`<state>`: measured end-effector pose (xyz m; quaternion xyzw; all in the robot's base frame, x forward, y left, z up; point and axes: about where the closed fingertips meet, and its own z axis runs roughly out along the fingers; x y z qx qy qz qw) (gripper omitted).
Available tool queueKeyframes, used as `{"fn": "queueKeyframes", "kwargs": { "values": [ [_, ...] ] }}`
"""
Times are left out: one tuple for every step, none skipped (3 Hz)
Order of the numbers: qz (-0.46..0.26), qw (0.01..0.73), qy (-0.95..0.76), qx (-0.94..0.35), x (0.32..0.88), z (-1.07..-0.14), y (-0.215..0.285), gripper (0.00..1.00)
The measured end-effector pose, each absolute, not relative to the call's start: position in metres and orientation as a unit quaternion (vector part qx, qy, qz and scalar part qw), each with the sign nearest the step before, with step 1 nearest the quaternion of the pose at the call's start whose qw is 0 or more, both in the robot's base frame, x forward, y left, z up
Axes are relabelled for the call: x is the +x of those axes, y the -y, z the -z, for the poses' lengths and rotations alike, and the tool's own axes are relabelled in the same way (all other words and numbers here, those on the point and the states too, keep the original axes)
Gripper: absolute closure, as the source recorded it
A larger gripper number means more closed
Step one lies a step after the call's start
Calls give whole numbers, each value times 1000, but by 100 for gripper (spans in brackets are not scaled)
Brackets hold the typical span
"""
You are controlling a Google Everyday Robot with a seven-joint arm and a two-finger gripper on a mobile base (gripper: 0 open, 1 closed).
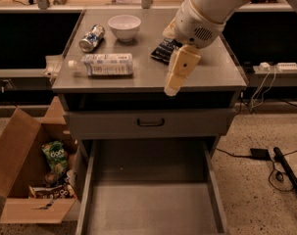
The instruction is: Place blue plastic bottle into middle drawer
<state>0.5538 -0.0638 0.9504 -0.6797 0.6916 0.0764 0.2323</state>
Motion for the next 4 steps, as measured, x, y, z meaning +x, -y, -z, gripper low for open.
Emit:
{"fn": "queueKeyframes", "kwargs": {
  "values": [
    [-76, 232, -692, -680, 554, -950, 64, 0],
    [-77, 242, -688, -680, 565, -948, 57, 0],
    [-85, 257, -678, -683, 607, -945, 33, 0],
    [-109, 265, -672, -683, 652, -946, -11, 0]
  ]
}}
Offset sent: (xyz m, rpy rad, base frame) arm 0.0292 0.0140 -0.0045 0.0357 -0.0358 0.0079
